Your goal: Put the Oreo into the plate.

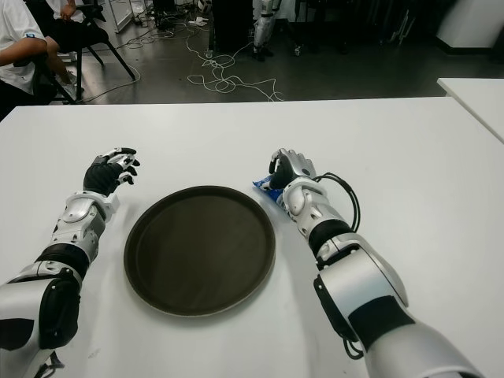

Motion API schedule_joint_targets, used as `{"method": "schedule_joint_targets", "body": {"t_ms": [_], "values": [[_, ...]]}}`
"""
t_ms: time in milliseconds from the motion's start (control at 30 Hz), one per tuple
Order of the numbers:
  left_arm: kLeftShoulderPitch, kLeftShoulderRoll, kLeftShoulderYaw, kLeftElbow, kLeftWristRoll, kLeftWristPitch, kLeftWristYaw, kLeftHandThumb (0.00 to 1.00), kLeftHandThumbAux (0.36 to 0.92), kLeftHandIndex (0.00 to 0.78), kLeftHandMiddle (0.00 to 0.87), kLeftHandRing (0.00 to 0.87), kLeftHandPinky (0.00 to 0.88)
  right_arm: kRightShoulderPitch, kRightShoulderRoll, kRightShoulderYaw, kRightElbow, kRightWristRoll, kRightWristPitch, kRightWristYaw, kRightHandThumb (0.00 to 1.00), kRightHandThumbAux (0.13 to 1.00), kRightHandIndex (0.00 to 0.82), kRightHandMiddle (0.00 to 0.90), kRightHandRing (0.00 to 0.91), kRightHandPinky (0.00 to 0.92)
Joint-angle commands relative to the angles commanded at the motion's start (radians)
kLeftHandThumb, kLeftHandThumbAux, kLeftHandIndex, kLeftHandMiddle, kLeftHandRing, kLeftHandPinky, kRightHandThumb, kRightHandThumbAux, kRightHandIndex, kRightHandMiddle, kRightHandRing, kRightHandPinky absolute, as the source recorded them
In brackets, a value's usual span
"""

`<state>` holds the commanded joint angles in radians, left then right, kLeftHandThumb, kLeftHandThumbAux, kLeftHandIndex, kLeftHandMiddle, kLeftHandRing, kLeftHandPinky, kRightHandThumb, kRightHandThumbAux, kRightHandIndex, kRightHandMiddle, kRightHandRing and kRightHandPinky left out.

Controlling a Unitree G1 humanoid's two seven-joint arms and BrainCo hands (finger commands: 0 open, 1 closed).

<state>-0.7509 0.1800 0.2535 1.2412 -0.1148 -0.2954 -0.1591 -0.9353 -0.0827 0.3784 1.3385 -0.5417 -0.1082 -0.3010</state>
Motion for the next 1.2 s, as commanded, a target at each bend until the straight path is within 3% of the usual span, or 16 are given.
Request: {"method": "schedule_joint_targets", "body": {"t_ms": [467, 1200], "values": [[-0.001, 0.001, 0.0, 0.004, 0.001, 0.003, 0.002, 0.694, 0.718, 0.424, 0.586, 0.624, 0.668, 0.0, -0.003, 0.003, 0.002, -0.004, 0.003, 0.014, 0.099, 0.887, 0.569, 0.707, 0.71, 0.7], [-0.003, 0.002, 0.001, 0.008, 0.003, 0.003, 0.005, 0.696, 0.716, 0.425, 0.585, 0.623, 0.673, 0.01, -0.012, 0.017, 0.007, -0.017, -0.019, -0.013, 0.064, 0.884, 0.511, 0.633, 0.624, 0.599]]}}
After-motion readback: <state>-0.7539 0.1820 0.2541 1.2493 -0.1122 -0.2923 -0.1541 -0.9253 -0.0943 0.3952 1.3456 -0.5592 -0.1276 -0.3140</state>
